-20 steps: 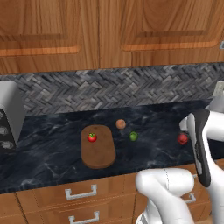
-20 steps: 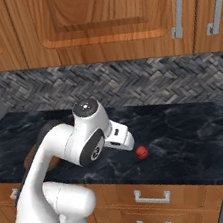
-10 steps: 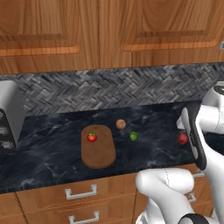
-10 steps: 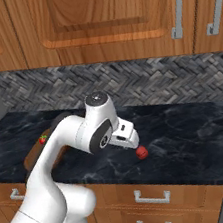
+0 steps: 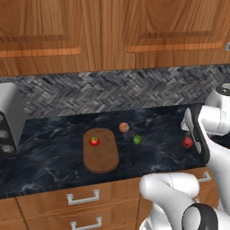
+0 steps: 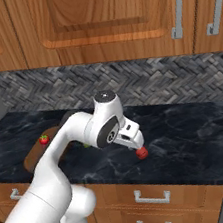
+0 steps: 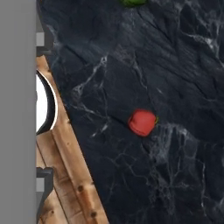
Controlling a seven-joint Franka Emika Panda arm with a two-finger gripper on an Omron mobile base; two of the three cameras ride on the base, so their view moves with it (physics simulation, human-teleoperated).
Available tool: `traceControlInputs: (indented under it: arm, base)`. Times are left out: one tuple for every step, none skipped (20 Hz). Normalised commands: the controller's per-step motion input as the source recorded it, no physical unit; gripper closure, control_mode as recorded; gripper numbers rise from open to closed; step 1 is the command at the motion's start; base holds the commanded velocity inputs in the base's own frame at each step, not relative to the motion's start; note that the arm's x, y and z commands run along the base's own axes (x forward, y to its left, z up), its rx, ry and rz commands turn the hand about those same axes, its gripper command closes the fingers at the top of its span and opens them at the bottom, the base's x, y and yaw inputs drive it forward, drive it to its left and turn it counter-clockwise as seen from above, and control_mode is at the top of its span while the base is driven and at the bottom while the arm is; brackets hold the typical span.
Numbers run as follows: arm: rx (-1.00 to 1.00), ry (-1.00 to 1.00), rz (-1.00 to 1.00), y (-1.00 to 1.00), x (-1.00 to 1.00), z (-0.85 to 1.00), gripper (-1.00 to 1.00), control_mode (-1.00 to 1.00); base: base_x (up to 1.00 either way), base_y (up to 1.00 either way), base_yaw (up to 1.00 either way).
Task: Place the avocado, onion, tomato, and bell pepper on the cutting board.
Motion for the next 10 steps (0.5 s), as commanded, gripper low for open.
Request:
traceControlInputs:
  arm:
    - [0.0,0.0,-0.13,-0.07,0.17,-0.21,-1.0,-1.0]
    - [0.0,0.01,-0.13,-0.08,0.17,-0.22,-1.0,-1.0]
    - [0.0,0.04,-0.14,-0.08,0.21,-0.27,-1.0,-1.0]
    - [0.0,0.04,-0.14,-0.06,0.22,-0.29,-1.0,-1.0]
    - [0.0,0.04,-0.13,-0.05,0.25,-0.3,-1.0,-1.0]
    - [0.0,0.05,-0.11,-0.06,0.31,-0.29,-1.0,-1.0]
    - [0.0,0.04,-0.08,-0.06,0.33,-0.29,-1.0,-1.0]
    - [0.0,0.04,-0.06,-0.11,0.31,-0.27,-1.0,-1.0]
    - [0.0,0.03,-0.03,-0.16,0.29,-0.28,-1.0,-1.0]
    - [0.01,0.03,-0.01,-0.23,0.27,-0.26,-1.0,-1.0]
  base:
    - [0.0,0.0,0.0]
    - [0.0,0.0,0.0]
    - [0.0,0.0,0.0]
    - [0.0,0.0,0.0]
    - [0.0,0.0,0.0]
    - [0.0,0.0,0.0]
    - [0.0,0.0,0.0]
    - [0.0,0.0,0.0]
    - [0.0,0.0,0.0]
    - [0.0,0.0,0.0]
